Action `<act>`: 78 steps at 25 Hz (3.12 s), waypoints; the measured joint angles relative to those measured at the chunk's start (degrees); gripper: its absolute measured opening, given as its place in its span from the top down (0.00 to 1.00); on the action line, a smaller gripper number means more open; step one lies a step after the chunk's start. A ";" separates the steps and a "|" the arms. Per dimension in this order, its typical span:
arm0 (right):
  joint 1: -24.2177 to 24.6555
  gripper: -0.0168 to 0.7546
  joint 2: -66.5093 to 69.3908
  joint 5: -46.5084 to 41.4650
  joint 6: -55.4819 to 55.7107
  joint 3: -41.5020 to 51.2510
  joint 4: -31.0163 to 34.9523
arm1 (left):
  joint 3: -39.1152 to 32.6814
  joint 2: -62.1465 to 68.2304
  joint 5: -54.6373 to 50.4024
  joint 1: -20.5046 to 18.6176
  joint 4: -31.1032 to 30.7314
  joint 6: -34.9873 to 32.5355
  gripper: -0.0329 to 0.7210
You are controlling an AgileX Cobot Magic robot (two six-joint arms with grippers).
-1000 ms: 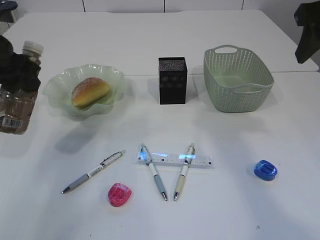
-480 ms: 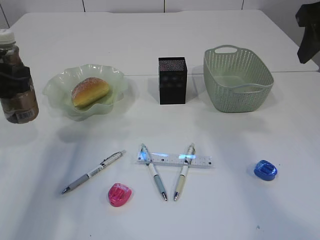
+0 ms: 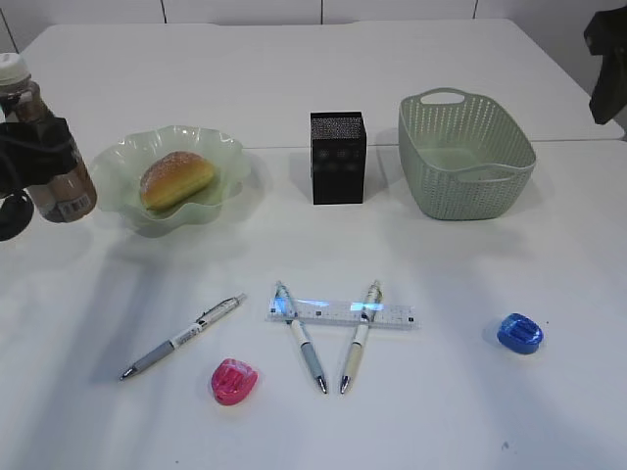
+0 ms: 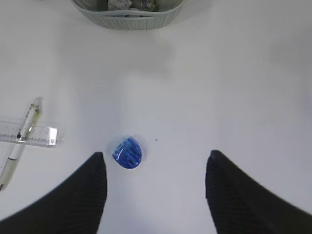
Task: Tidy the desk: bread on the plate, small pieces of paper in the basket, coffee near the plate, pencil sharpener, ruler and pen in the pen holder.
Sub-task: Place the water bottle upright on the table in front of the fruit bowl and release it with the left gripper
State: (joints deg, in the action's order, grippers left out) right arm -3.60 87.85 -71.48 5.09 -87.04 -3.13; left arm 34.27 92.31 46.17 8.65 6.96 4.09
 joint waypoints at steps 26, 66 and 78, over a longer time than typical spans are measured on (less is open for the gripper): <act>0.00 0.33 0.00 0.00 0.00 0.00 -0.81 | 0.25 22.77 18.07 0.00 -2.06 0.58 0.55; 0.00 0.33 0.00 0.00 0.00 0.00 -1.11 | 0.35 14.31 15.90 0.00 -3.75 -3.48 0.26; 0.00 0.33 0.00 0.00 0.00 0.00 -1.14 | 0.35 6.29 6.68 0.00 -3.79 -5.00 0.26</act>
State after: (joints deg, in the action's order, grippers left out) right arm -3.60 87.85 -71.48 5.09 -87.04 -4.27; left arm 34.62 98.60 52.86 8.65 3.17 -0.91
